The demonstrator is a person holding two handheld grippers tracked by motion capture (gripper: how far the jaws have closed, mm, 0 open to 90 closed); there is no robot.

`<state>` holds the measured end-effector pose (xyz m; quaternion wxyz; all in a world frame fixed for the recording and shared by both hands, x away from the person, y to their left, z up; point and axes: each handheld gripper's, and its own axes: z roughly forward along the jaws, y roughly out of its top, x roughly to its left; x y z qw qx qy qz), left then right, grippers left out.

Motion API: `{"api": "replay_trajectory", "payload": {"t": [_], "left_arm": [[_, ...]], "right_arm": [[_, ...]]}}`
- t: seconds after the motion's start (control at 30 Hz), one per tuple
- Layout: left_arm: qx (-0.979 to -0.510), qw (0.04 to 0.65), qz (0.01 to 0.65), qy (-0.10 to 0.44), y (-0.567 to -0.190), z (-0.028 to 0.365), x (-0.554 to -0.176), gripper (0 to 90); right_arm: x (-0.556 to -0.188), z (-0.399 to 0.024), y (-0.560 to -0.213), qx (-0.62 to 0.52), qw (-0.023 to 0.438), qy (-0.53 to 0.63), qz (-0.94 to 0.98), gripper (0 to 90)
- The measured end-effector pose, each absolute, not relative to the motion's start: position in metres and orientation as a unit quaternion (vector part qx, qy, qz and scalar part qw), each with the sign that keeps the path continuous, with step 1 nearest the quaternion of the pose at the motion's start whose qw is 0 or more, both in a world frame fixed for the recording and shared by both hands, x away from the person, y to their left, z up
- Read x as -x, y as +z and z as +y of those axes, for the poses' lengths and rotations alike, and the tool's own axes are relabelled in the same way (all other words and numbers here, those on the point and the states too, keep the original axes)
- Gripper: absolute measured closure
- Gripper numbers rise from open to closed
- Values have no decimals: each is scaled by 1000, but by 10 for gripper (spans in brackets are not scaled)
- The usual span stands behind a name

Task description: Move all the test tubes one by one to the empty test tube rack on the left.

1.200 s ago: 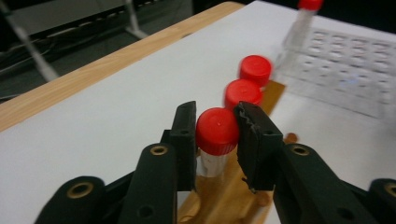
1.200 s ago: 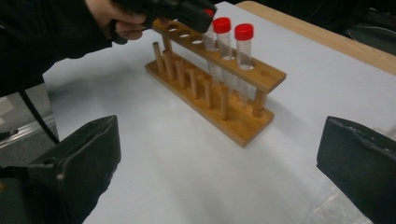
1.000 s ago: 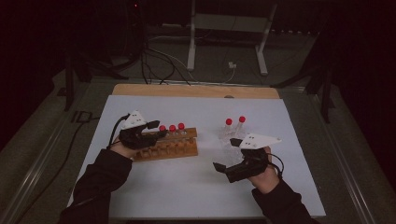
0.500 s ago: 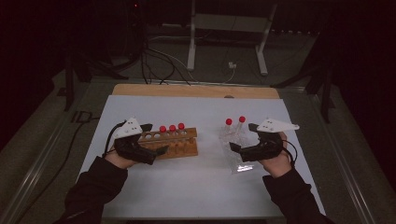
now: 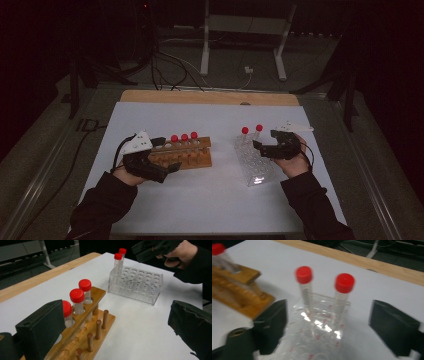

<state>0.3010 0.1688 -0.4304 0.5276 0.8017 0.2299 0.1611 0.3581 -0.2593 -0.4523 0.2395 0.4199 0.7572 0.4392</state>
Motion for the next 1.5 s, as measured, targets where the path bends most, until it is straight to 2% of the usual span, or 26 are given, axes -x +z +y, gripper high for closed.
{"api": "replay_trajectory", "payload": {"t": [0.13,0.17,0.37,0.8,1.1,1.5], "left_arm": [[-803,526,229,161,-431,168,-301,17],[-803,527,229,161,-431,168,-301,17],[-804,526,227,158,-432,169,-300,17],[-804,526,228,157,-432,169,-301,17],[-806,524,226,157,-433,169,-301,18],[-806,524,226,158,-431,169,-301,17]], "right_arm": [[-368,-260,-460,-425,239,429,760,276],[-369,-260,-461,-424,237,427,762,330],[-381,-259,-466,-426,235,413,770,517],[-393,-252,-471,-424,237,407,774,741],[-392,-250,-465,-424,241,403,774,752],[-377,-255,-435,-409,260,417,769,752]]}}
